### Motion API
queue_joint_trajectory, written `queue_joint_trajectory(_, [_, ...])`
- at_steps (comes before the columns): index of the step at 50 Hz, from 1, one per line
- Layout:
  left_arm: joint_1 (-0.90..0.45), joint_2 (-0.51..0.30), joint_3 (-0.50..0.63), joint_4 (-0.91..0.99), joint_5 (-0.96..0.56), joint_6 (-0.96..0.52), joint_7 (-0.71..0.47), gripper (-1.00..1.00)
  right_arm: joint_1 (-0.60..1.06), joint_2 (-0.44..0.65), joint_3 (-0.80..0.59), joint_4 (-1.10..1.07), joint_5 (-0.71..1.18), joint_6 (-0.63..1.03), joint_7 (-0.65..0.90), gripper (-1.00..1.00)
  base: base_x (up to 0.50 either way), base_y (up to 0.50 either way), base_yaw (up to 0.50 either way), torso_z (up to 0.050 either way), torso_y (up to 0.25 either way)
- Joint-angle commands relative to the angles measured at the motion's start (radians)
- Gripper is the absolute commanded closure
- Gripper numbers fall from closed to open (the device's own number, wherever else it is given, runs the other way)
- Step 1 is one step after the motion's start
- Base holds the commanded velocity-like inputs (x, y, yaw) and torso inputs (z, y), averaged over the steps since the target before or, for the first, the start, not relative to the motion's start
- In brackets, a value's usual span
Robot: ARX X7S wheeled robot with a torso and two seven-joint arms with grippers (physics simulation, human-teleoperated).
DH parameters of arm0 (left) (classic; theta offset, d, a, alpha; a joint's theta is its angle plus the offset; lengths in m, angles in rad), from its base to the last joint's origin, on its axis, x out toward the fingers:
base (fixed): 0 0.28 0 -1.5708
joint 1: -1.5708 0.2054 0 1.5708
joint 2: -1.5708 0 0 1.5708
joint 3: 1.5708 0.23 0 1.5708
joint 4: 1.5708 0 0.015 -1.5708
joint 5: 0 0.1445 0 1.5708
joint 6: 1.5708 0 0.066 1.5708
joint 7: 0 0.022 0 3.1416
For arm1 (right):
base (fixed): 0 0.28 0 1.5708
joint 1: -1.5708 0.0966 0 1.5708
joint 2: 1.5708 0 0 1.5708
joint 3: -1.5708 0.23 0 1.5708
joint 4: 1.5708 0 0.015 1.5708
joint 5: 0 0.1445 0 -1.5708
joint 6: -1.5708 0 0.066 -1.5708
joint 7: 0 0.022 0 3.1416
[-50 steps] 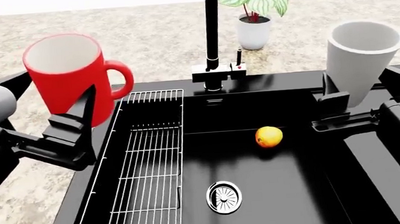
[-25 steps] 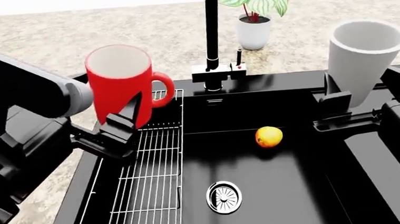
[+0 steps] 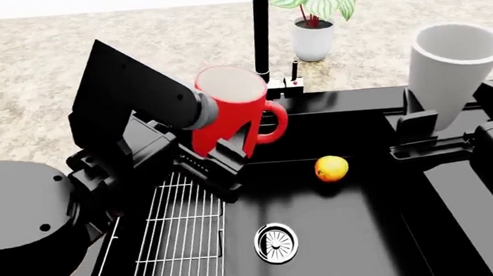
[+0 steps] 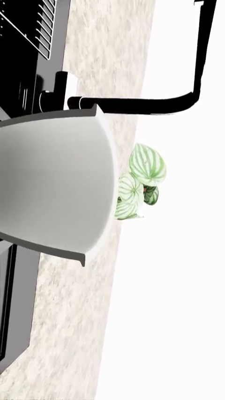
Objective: Pick the cup and mug and place them in the sink. Then turn on the water.
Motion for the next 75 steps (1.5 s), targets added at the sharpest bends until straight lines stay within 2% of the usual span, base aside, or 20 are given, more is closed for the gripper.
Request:
queue_joint_trajectory(1, [-0.034,0.121,0.070,-0.056,0.038,0.003,0.017,1.00,-0.007,0.010,0.023,-0.004,-0.013,-0.002,-0.011,1.00,0.00,0.00,0.00,0.000,0.000])
queue_joint_trajectory(28, [-0.093,0.350,0.246,-0.248,0.119,-0.027,0.086,1.00,-0.035,0.041,0.062,-0.017,0.001,-0.026,-0.017,1.00,0.00,0.00,0.00,0.000,0.001])
queue_joint_trajectory(43, [-0.145,0.456,0.412,-0.437,0.279,-0.067,0.196,1.00,-0.141,0.062,0.130,-0.030,-0.034,-0.061,-0.051,1.00,0.00,0.00,0.00,0.000,0.001])
queue_joint_trajectory(59, [-0.142,0.534,0.587,-0.551,0.442,-0.039,0.300,1.00,-0.212,0.070,0.177,-0.030,-0.064,-0.078,-0.080,1.00,0.00,0.00,0.00,0.001,0.001])
queue_joint_trajectory(75, [-0.125,0.598,0.696,-0.578,0.470,-0.040,0.313,1.00,-0.286,0.068,0.224,-0.028,-0.095,-0.094,-0.112,1.00,0.00,0.00,0.00,0.000,0.001])
